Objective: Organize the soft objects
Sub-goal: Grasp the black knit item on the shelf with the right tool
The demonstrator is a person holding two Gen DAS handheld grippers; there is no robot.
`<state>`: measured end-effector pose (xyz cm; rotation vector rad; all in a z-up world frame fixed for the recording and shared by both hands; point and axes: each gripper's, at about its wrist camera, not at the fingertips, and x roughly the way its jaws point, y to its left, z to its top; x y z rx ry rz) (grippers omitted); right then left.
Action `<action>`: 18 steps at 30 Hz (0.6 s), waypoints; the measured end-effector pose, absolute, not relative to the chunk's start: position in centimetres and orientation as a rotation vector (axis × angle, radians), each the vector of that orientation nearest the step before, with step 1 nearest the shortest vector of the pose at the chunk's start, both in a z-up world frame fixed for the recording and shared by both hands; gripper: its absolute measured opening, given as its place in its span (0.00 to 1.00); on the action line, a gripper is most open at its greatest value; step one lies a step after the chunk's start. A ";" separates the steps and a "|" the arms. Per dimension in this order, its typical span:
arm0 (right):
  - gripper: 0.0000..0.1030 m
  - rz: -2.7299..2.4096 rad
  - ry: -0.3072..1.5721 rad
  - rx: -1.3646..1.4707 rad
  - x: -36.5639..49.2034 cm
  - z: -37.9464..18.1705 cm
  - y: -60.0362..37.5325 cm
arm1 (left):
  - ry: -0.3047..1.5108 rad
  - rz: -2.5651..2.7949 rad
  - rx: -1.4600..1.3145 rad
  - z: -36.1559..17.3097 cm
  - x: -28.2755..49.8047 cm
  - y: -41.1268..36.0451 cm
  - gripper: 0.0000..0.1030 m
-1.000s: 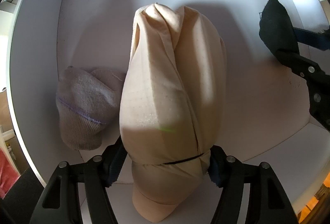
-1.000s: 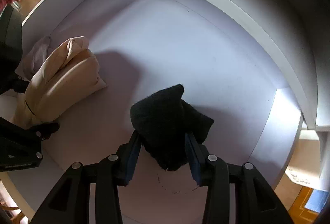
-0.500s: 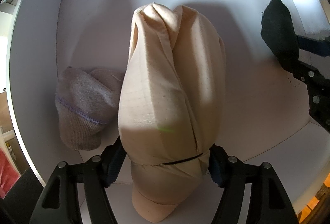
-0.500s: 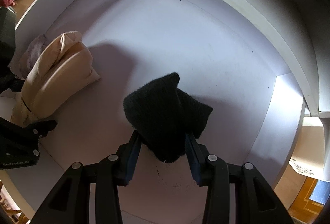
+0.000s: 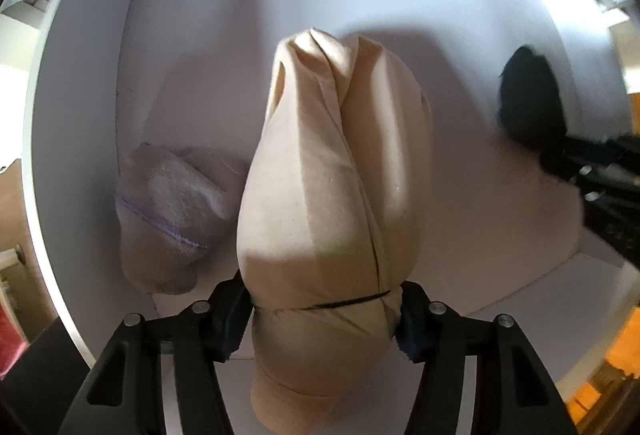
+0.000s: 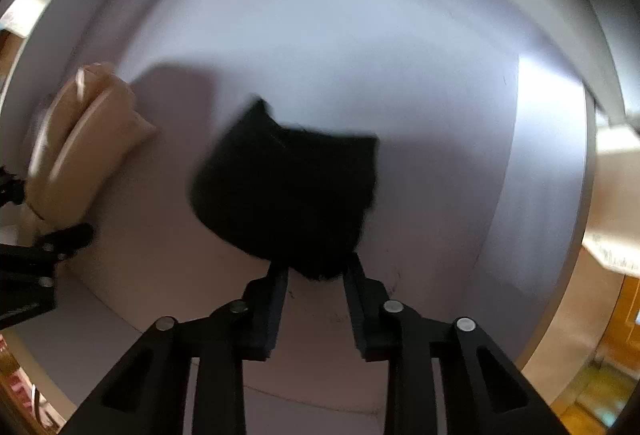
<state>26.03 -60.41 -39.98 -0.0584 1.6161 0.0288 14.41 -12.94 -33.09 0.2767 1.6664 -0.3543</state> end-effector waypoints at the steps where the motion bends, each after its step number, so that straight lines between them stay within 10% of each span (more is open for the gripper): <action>1: 0.26 0.016 1.628 -0.024 25.9 -40.3 -61.1 | 1.661 -0.354 0.260 -32.7 14.5 -12.8 0.58; 7: 0.37 0.039 1.525 0.142 25.9 -38.2 -63.3 | 1.650 -0.337 0.239 -32.0 14.8 -12.0 0.58; 18: 0.50 0.182 1.363 -0.373 25.8 -36.4 -59.0 | 1.682 -0.318 0.200 -31.7 15.1 -11.8 0.58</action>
